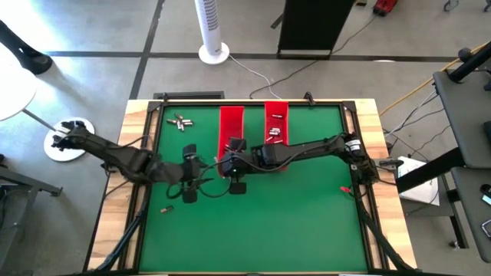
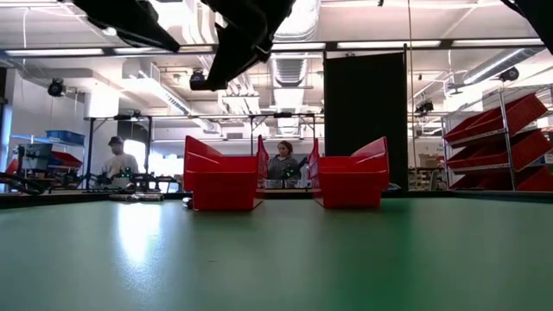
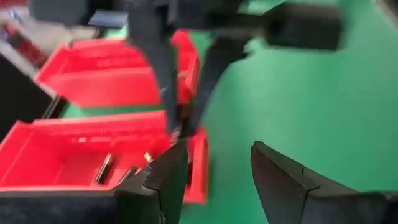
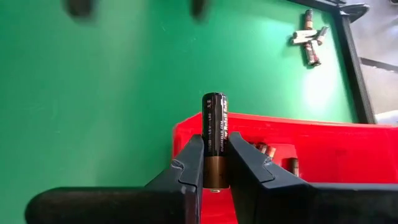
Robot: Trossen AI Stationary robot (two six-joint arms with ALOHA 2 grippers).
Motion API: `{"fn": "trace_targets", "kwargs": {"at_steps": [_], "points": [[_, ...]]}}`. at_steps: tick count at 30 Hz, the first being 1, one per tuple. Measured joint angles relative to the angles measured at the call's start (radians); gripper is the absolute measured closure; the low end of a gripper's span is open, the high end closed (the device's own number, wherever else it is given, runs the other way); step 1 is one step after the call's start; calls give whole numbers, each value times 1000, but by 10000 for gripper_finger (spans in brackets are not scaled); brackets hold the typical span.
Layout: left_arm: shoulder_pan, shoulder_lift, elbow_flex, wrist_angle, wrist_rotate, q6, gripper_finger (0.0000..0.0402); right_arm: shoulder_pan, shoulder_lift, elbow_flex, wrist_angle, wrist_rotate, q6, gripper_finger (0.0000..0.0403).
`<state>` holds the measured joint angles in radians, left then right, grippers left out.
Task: Sort batteries
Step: Put the black battery into the left red bin
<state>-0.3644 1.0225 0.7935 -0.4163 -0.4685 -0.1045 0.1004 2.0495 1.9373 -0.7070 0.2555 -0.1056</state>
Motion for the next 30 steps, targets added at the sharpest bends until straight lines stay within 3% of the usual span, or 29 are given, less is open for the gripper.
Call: {"fn": "trace_targets", "kwargs": {"at_steps": [6, 11, 30], "points": [[137, 105, 67, -93, 60, 10, 244, 10, 0, 0, -3, -2, 0, 363], [157, 135, 70, -55, 182, 56, 244, 15, 0, -1, -2, -2, 0, 362], [190, 208, 70, 19, 173, 94, 247, 15, -1, -5, 1, -2, 8, 363]]}}
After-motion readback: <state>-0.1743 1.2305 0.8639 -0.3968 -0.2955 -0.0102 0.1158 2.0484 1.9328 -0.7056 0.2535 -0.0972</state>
